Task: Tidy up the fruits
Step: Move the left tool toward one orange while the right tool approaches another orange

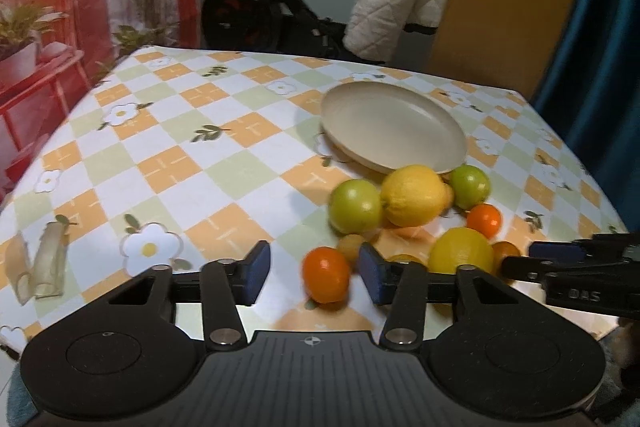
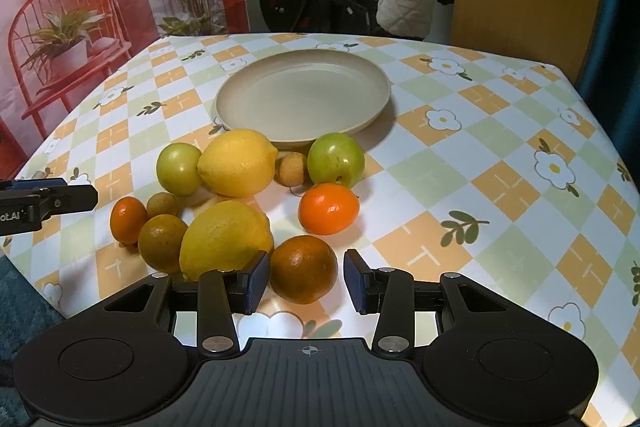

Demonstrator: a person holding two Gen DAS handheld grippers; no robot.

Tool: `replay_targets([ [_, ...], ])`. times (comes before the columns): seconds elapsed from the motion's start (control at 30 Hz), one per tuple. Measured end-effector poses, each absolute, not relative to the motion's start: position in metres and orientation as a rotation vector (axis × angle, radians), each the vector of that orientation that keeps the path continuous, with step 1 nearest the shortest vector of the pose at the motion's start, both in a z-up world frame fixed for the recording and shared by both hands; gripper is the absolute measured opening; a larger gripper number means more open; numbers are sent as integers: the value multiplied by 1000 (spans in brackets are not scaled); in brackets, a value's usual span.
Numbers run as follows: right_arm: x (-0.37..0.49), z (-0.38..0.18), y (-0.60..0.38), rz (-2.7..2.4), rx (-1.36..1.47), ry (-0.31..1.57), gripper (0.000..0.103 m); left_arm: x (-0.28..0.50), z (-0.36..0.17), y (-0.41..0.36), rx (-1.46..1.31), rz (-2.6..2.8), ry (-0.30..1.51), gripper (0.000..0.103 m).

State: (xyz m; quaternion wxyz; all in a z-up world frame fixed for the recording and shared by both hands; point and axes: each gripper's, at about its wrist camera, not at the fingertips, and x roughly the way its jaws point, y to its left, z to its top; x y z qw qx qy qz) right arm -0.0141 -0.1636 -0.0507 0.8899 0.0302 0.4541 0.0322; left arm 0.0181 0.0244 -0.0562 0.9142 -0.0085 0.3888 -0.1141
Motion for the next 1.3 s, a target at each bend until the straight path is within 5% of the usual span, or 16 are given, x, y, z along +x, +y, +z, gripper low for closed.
replay_targets([
  [0.1, -14, -53, -163, 70, 58, 943, 38, 17, -57, 18, -20, -291, 806, 38],
  [1.3, -14, -62, -167, 97, 86, 910, 38, 19, -75, -5, -10, -415, 827, 38],
])
